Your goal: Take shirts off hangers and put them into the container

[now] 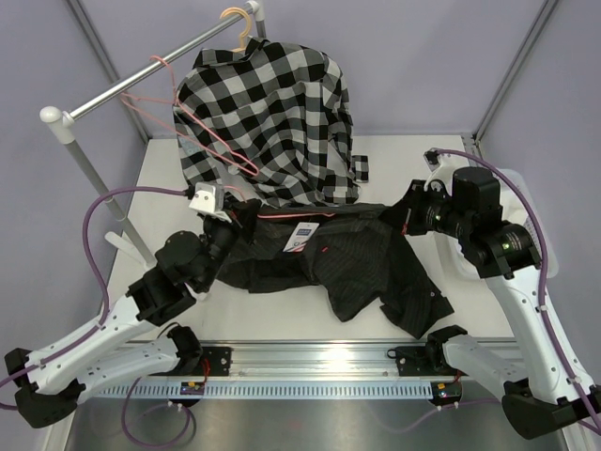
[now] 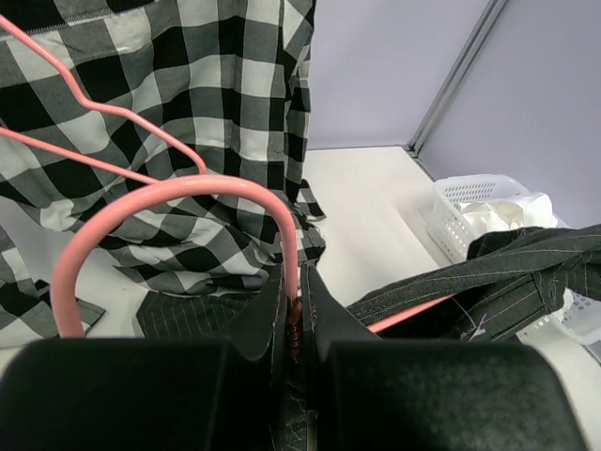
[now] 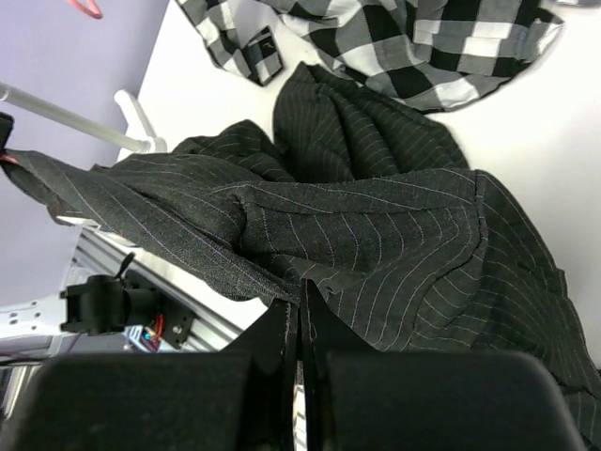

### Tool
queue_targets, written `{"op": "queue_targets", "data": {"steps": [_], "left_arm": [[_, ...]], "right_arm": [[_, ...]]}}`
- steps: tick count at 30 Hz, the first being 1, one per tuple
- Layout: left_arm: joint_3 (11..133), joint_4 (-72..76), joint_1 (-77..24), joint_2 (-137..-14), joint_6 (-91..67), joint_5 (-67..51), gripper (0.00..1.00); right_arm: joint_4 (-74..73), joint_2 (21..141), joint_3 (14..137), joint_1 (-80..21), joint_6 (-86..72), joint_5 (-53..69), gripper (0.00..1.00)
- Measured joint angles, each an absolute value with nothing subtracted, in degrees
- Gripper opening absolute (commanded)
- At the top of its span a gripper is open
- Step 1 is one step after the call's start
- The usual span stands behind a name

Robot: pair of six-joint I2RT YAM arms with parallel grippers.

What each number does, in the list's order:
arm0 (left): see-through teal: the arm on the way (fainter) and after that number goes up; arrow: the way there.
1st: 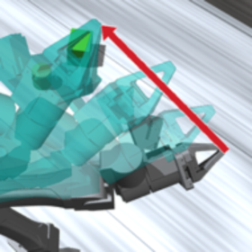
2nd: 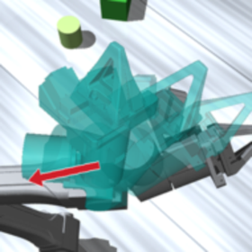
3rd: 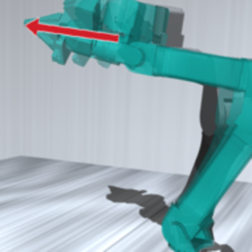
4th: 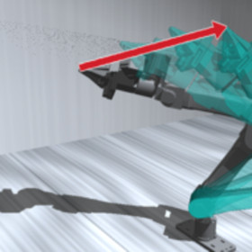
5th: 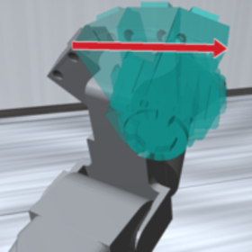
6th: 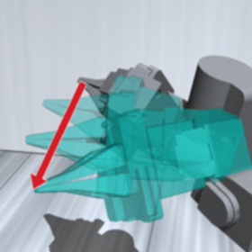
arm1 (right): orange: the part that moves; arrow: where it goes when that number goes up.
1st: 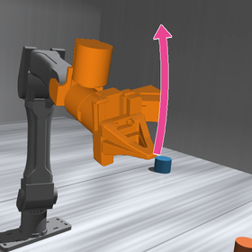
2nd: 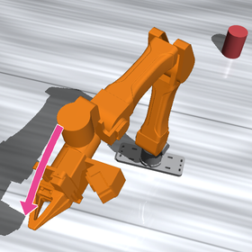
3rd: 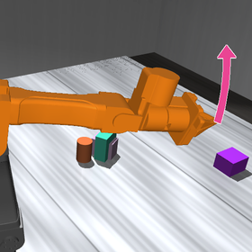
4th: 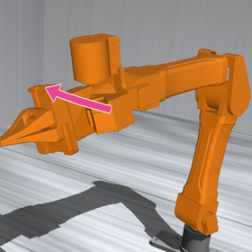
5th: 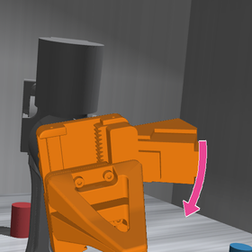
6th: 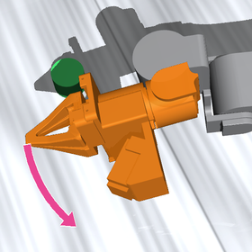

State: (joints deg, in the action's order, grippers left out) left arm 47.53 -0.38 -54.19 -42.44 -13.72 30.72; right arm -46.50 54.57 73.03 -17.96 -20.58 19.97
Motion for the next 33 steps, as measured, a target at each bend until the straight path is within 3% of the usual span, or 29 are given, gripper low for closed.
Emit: {"op": "queue_targets", "data": {"steps": [18,33], "left_arm": [[48.80,-0.23,-53.15,-42.54,-8.01,30.92,0.00],[42.72,1.10,-53.30,-32.16,-3.16,18.61,0.00]], "right_arm": [[-43.88,58.92,73.73,-14.04,-23.51,33.17,0.00],[-38.06,59.90,66.54,-7.88,-25.50,46.72,0.00]]}}
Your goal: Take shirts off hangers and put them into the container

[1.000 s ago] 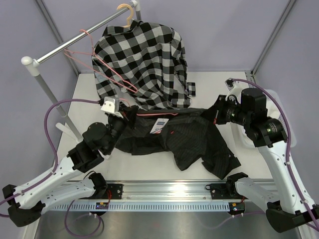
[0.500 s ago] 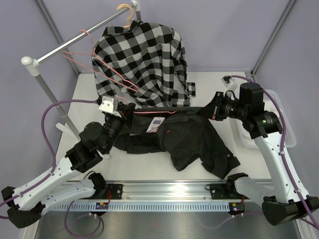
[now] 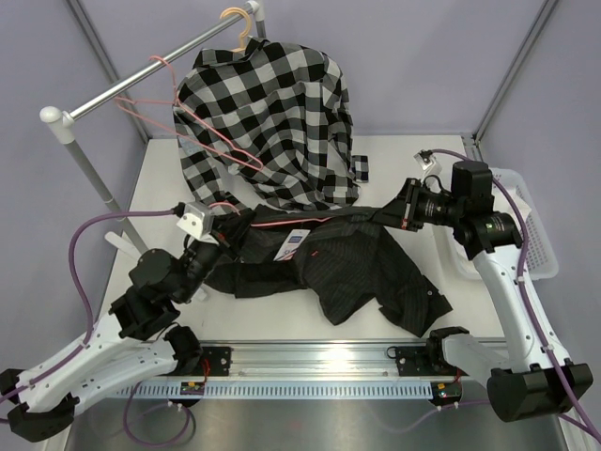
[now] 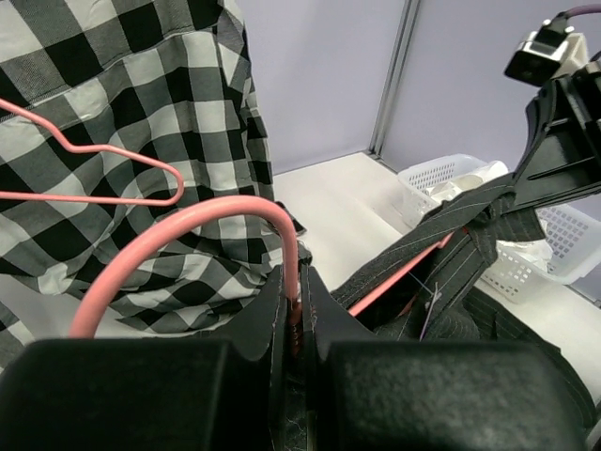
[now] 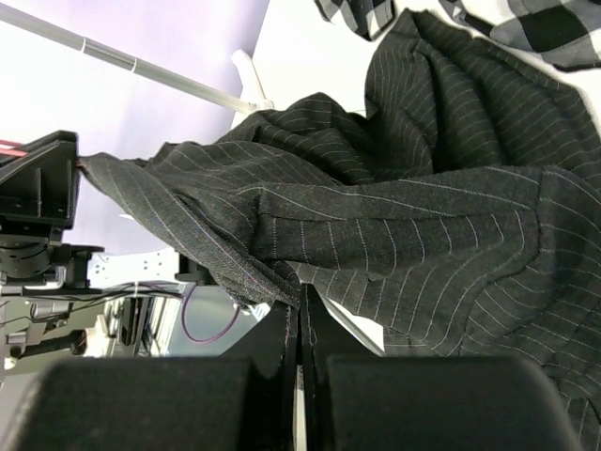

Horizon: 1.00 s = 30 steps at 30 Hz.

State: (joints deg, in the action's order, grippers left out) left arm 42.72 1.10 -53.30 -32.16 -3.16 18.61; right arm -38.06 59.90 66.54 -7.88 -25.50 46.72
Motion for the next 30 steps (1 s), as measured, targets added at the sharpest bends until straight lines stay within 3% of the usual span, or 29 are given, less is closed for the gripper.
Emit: {"op": "queue_targets", "data": {"steps": [13,26,29,30], "left_arm": [[43.20,3.95,-52.82,-36.01,-2.98,14.17,0.00],[47.97,18.39,-52.38,-52.66,-12.43,14.92,0.00],[50.24,21.52,-52.38,-56.55,-15.94,14.87,0.00],[50.89,22.31,-52.38,-57.54,-17.02,14.83,0.00]], "right_arm": [[-28.88,60.53,54.41,-5.93,-29.04,50.68,0.00],[-25.82,56.69,51.20,-7.75,-28.77,41.45,0.01],[-24.62,57.93,49.21,-10.94,-29.32,39.77,0.12],[-24.25,58.39,48.49,-11.94,-29.45,39.27,0.25]]}}
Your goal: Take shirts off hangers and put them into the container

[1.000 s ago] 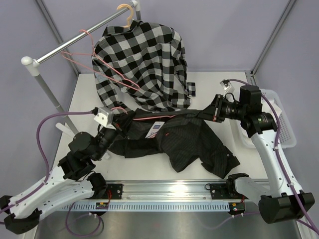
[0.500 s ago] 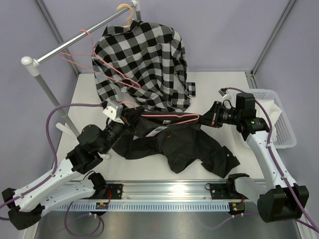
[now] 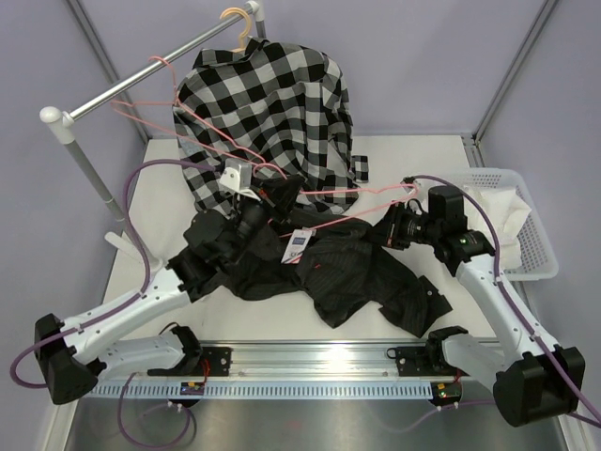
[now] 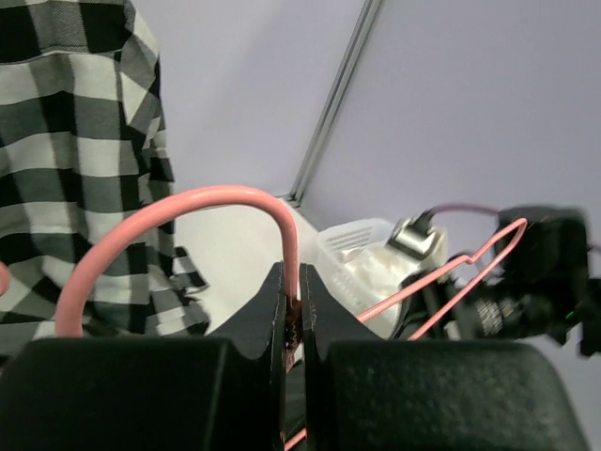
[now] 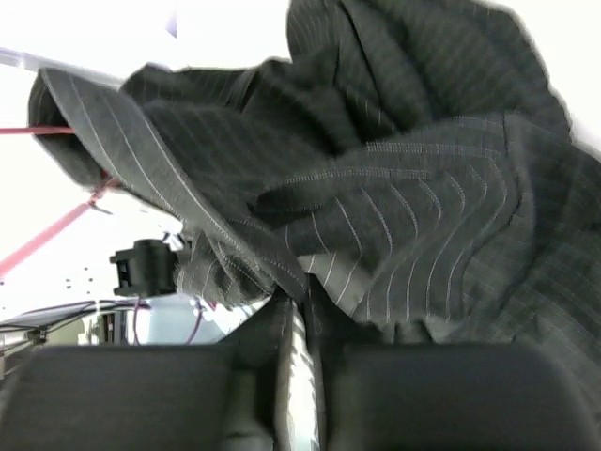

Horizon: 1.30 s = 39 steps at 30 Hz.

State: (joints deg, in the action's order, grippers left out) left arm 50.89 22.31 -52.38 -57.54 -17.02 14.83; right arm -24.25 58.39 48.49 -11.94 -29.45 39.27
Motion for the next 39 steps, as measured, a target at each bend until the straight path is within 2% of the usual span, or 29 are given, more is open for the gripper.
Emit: {"op": "queue_targets", "data": {"steps": [2,3,5,6,9,15,19,25,34,39], "left_arm": [[51.88,23.88,-52.38,-58.76,-18.85,14.81,0.00],[52.18,24.23,-52.38,-58.89,-19.51,14.83,0.00],[52.49,24.71,-52.38,-58.76,-19.94,15.14,0.00],[52.53,24.91,-52.38,-58.54,-19.99,15.38,0.00],[52.18,24.93,-52.31,-57.08,-19.94,16.16,0.00],[51.51,22.04,-52.16,-52.90,-18.48,17.52,0.00],[51.88,17.69,-52.05,-52.27,-16.23,17.47,0.00],[54.19,7.31,-52.05,-52.58,-12.78,16.86,0.00],[56.27,-1.72,-52.05,-51.57,-10.63,12.78,0.00],[57.69,-5.08,-52.05,-51.31,-10.31,9.47,0.00]], "right_arm": [[-24.32,58.81,47.40,-13.08,-29.74,38.30,0.43],[-24.69,58.81,47.18,-13.34,-29.43,37.56,0.56],[-26.11,58.13,47.33,-13.52,-28.60,35.31,0.69],[-27.16,57.32,47.48,-13.52,-28.05,33.85,0.78],[-32.64,53.12,50.33,-13.52,-26.06,28.16,0.88],[-42.39,43.11,62.70,-13.52,-22.22,13.87,0.90],[-43.22,36.77,68.97,-13.52,-19.14,11.40,0.91],[-43.40,33.17,73.01,-13.50,-13.74,14.59,0.93],[-46.26,39.70,74.28,-13.58,-8.54,28.01,0.92],[-47.75,43.09,74.24,-15.99,-8.34,29.71,0.92]]}}
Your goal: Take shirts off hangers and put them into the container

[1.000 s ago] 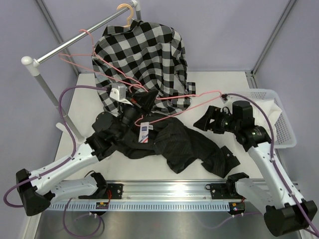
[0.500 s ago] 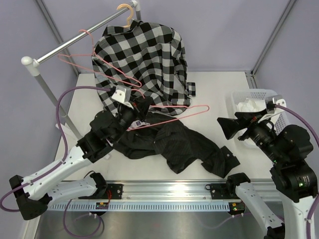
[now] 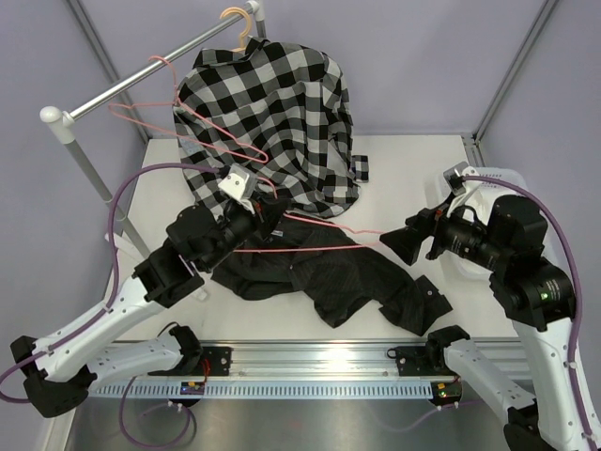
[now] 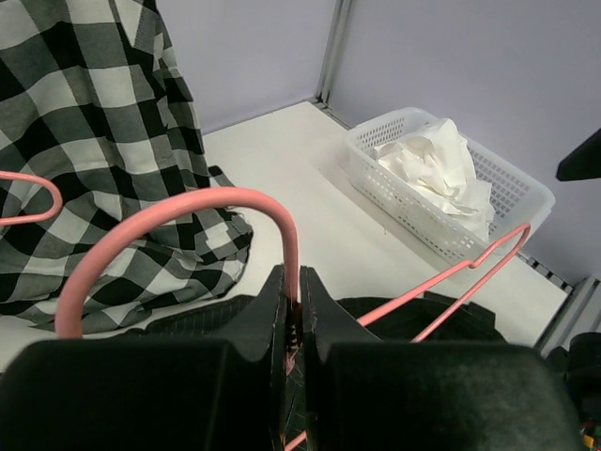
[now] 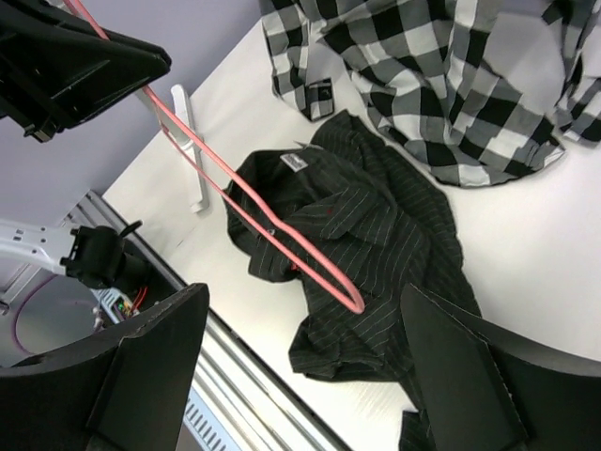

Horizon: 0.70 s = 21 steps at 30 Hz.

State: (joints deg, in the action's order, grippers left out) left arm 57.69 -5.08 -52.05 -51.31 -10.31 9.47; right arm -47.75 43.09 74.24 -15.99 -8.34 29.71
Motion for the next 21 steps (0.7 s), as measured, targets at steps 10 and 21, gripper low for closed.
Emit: {"op": "queue_targets", "data": {"steps": [10,21], "left_arm": [[61.56,-9.13,-52.05,-51.68,-10.31,6.42,0.00],[65.54,-11.22,-52.05,-53.01,-10.52,6.11,0.00]], "right_arm": [[-49.34,47.05,73.80,-20.95,-8.12,30.65,0.85],[-49.15,51.13,72.07,-26.61,-7.70,30.52,0.54]]}}
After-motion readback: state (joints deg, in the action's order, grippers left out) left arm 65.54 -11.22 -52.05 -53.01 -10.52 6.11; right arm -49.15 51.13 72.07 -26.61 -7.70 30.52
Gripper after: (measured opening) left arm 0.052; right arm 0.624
